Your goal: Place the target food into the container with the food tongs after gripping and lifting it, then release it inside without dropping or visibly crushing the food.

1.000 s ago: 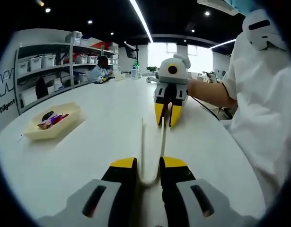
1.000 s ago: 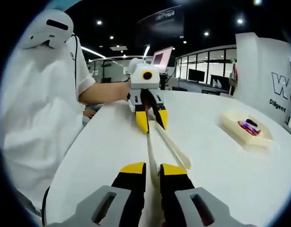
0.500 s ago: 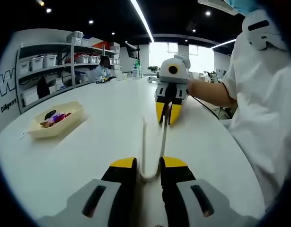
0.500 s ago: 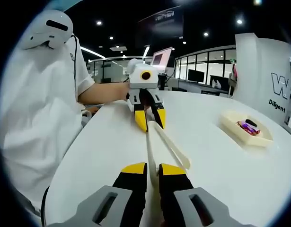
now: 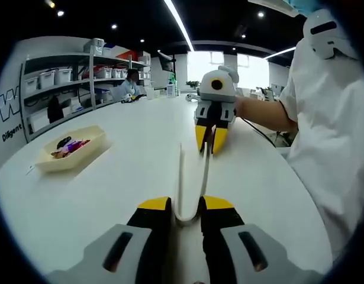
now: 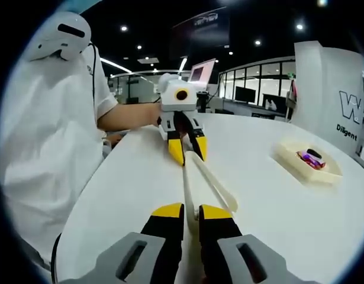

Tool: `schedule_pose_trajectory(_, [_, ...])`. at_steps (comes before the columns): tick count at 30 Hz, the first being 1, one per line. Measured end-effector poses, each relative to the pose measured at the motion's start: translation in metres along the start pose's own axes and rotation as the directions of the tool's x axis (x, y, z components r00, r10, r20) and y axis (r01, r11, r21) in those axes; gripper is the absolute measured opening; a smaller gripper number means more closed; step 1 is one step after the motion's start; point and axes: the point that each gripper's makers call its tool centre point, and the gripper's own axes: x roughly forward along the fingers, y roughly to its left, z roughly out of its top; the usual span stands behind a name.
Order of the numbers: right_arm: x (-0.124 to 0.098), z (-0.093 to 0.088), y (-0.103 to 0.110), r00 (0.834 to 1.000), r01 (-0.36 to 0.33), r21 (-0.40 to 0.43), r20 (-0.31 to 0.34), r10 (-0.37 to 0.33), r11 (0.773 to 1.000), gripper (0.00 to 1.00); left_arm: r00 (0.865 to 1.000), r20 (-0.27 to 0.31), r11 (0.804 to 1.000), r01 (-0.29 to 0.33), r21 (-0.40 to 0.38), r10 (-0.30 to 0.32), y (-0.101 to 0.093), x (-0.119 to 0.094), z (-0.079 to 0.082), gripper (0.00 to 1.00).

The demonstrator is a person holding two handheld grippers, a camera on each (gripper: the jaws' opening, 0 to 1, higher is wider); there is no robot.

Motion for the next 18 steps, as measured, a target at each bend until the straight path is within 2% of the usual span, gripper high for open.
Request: schedule_pose_trajectory(18, [-0.0009,0.0,-0.0031,1.0,0.006,0.006,0.002,-0.006,1.0,0.05,1.0,-0.004,1.0,-0.009,0.002,0.009,-0.0006,-0.0002,-0.0006,0.18])
